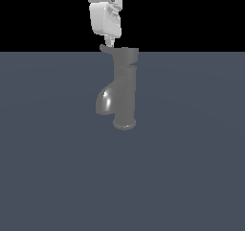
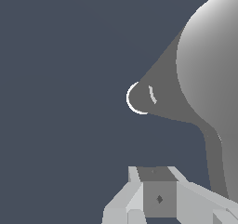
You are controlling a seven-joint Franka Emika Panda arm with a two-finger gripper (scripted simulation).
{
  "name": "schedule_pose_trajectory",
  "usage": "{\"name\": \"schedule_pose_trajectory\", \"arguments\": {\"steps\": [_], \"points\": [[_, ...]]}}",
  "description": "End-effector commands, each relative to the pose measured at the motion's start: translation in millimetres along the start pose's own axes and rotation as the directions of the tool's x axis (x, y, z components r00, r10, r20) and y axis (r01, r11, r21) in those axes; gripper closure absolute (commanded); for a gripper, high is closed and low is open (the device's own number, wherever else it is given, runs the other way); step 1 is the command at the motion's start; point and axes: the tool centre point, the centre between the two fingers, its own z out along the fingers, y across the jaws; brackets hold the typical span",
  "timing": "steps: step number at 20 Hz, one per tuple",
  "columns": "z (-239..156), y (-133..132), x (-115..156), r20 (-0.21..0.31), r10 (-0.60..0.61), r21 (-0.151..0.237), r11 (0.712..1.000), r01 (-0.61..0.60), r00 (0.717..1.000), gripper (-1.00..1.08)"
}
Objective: Turn on the faucet by rotating a designated handle.
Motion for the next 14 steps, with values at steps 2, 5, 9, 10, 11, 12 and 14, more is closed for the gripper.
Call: {"name": "schedule_pose_trajectory", "arguments": {"steps": [2, 5, 9, 10, 11, 12, 14], "points": [[-0.2, 7.1, -2.2, 0.000, 0.000, 0.000, 1.000, 0.000, 1.000, 1.08], [-0.1, 15.4, -4.5, 0.000, 0.000, 0.000, 1.000, 0.000, 1.000, 1.08], [0.0, 26.6, -7.7, 0.000, 0.000, 0.000, 1.000, 0.000, 1.000, 1.08], [0.0, 29.5, -8.5, 0.000, 0.000, 0.000, 1.000, 0.000, 1.000, 1.08], [0.0, 32.4, -9.3, 0.000, 0.000, 0.000, 1.000, 0.000, 1.000, 1.08], [0.0, 35.3, -10.1, 0.000, 0.000, 0.000, 1.000, 0.000, 1.000, 1.08], [0.0, 41.2, -11.8, 0.000, 0.000, 0.000, 1.000, 0.000, 1.000, 1.08]]}}
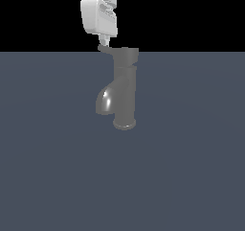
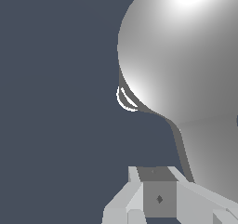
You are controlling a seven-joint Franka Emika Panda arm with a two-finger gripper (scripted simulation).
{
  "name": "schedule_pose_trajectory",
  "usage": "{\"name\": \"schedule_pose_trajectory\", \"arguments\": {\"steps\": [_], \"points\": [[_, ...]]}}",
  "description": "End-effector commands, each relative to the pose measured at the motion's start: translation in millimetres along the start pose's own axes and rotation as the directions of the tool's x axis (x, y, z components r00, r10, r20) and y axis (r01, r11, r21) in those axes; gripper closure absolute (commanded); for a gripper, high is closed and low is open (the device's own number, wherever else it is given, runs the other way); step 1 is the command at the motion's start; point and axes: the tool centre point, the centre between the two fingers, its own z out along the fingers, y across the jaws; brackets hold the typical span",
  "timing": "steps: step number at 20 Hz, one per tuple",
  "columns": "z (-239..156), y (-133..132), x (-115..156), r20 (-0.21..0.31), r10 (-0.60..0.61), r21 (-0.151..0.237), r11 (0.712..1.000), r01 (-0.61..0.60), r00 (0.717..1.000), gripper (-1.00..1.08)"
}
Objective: Turn on the faucet by rotating a designated handle.
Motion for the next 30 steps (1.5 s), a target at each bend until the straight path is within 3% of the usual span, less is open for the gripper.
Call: {"name": "schedule_pose_trajectory", "arguments": {"steps": [1, 7, 8, 30], "points": [[0.0, 13.0, -4.2, -0.003, -0.005, -0.010, 1.000, 0.005, 1.000, 1.08], [-0.1, 28.3, -8.5, -0.003, -0.005, -0.010, 1.000, 0.005, 1.000, 1.08], [-0.1, 20.9, -5.5, -0.003, 0.000, -0.001, 1.000, 0.000, 1.000, 1.08], [-0.9, 82.1, 21.4, -0.003, -0.004, -0.009, 1.000, 0.004, 1.000, 1.08]]}}
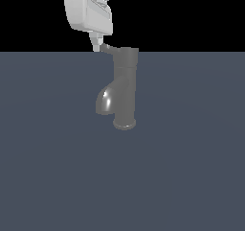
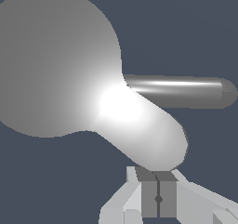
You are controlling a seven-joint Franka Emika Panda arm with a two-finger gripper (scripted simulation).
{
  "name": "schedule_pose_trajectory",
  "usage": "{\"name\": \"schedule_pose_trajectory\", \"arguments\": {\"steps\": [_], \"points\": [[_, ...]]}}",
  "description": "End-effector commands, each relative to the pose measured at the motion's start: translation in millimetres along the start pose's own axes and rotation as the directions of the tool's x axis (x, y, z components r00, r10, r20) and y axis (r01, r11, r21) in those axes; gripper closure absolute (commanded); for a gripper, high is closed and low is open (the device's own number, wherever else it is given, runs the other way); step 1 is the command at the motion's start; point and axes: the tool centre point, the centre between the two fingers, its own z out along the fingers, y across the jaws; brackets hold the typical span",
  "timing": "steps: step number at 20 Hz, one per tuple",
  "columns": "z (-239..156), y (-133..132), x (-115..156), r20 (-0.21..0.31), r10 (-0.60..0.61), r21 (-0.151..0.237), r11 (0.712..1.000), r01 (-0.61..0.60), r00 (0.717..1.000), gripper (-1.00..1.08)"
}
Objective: Turn on the faucet by rotating a designated handle.
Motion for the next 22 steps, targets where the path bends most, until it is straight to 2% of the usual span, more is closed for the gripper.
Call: {"name": "schedule_pose_trajectory", "arguments": {"steps": [1, 3, 4, 19, 20, 21, 22], "points": [[-0.2, 5.6, 13.6, -0.004, 0.017, -0.003, 1.000, -0.017, 1.000, 1.08], [-0.5, 8.7, 15.0, -0.004, 0.017, -0.003, 1.000, -0.017, 1.000, 1.08], [0.0, 8.1, 3.0, -0.002, -0.002, -0.001, 1.000, 0.002, 1.000, 1.08], [-0.6, 27.7, 80.8, -0.004, 0.016, -0.004, 1.000, -0.016, 1.000, 1.08], [-0.6, 27.7, 80.8, -0.004, 0.016, -0.004, 1.000, -0.016, 1.000, 1.08], [-0.4, 32.4, 47.9, -0.001, -0.037, -0.002, 0.999, 0.037, 0.999, 1.08], [-0.4, 29.4, 54.4, -0.001, -0.033, -0.002, 0.999, 0.033, 0.999, 1.08]]}}
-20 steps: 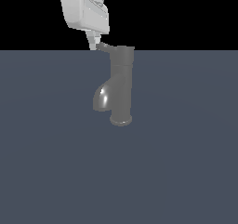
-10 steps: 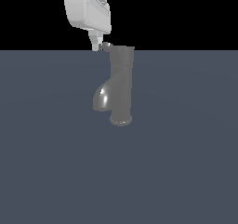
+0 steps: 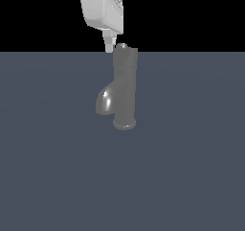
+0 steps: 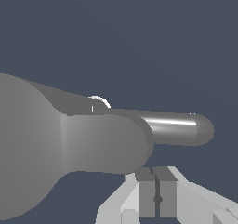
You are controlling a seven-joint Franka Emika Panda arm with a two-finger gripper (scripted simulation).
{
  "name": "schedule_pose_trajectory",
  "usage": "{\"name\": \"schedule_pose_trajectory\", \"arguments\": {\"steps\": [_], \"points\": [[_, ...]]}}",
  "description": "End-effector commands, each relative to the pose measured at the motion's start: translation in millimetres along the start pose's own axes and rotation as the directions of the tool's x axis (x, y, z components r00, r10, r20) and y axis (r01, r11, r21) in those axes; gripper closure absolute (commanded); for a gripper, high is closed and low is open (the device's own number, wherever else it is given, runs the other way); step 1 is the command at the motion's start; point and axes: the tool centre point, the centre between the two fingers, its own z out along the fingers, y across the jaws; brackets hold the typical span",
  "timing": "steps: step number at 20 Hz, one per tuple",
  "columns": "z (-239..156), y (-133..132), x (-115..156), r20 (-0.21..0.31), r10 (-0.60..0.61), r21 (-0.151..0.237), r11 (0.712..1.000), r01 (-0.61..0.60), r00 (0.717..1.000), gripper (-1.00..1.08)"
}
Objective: Turn on the faucet by rotating a designated handle.
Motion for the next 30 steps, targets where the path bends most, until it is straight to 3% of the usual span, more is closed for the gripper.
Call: {"name": "schedule_pose_trajectory", "arguments": {"steps": [1, 13, 14, 15, 30], "points": [[-0.1, -4.6, 12.8, -0.001, 0.010, 0.000, 1.000, -0.010, 1.000, 1.08], [-0.3, -33.3, 86.3, -0.003, 0.053, -0.002, 0.999, -0.053, 0.999, 1.08], [-0.3, -33.3, 86.3, -0.003, 0.053, -0.002, 0.999, -0.053, 0.999, 1.08], [-0.1, -20.8, 34.5, 0.006, -0.032, -0.013, 0.999, 0.032, 0.999, 1.08], [0.0, -68.9, 78.2, 0.000, 0.020, -0.006, 1.000, -0.020, 1.000, 1.08]]}}
